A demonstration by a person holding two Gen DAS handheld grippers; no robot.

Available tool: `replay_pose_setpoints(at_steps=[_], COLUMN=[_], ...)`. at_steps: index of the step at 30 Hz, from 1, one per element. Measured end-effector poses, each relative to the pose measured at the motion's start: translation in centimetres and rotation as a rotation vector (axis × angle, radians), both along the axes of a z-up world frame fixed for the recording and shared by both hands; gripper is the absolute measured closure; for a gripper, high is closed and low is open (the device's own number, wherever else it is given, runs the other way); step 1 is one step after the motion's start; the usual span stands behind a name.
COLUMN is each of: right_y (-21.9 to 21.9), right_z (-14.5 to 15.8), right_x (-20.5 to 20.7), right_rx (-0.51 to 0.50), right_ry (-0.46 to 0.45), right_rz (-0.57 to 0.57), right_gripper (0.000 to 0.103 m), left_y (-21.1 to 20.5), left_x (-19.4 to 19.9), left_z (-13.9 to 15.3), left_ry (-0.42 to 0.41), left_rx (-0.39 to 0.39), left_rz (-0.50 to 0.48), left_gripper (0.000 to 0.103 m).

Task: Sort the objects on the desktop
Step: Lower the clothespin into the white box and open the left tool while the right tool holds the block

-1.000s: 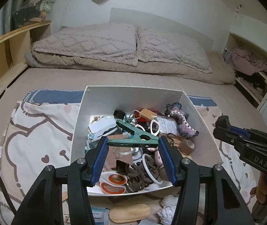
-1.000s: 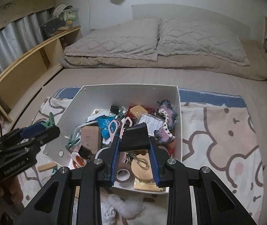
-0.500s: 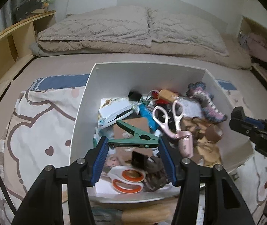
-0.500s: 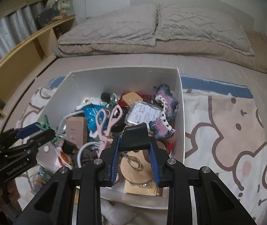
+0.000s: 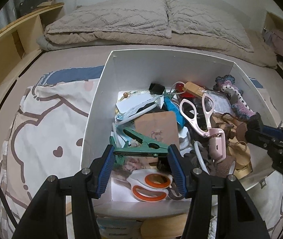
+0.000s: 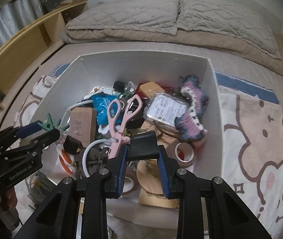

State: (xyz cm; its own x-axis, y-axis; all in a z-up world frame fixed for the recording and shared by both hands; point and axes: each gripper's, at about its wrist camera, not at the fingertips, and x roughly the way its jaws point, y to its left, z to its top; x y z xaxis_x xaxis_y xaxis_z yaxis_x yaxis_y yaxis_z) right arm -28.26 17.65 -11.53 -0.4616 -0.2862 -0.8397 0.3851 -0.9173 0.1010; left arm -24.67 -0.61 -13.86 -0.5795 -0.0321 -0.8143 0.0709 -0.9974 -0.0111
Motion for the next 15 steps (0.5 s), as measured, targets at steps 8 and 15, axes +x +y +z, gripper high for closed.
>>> replay_pose_setpoints(at_steps=[8, 15], right_y=[-0.6, -0.5], right_z=[-0.9, -1.8], right_x=[-0.3, -0.7], right_rx=[0.042, 0.052], right_ry=[-0.019, -0.054], right_rz=[0.014, 0.017], right_gripper=[0.073, 0.073], left_y=[-0.8, -1.0], left_x=[0.0, 0.4], left_z=[-0.4, -0.2], left_ry=[-0.015, 0.001], left_rx=[0.055, 0.086], left_rz=[0.022, 0.020], left_gripper=[0.038, 0.031])
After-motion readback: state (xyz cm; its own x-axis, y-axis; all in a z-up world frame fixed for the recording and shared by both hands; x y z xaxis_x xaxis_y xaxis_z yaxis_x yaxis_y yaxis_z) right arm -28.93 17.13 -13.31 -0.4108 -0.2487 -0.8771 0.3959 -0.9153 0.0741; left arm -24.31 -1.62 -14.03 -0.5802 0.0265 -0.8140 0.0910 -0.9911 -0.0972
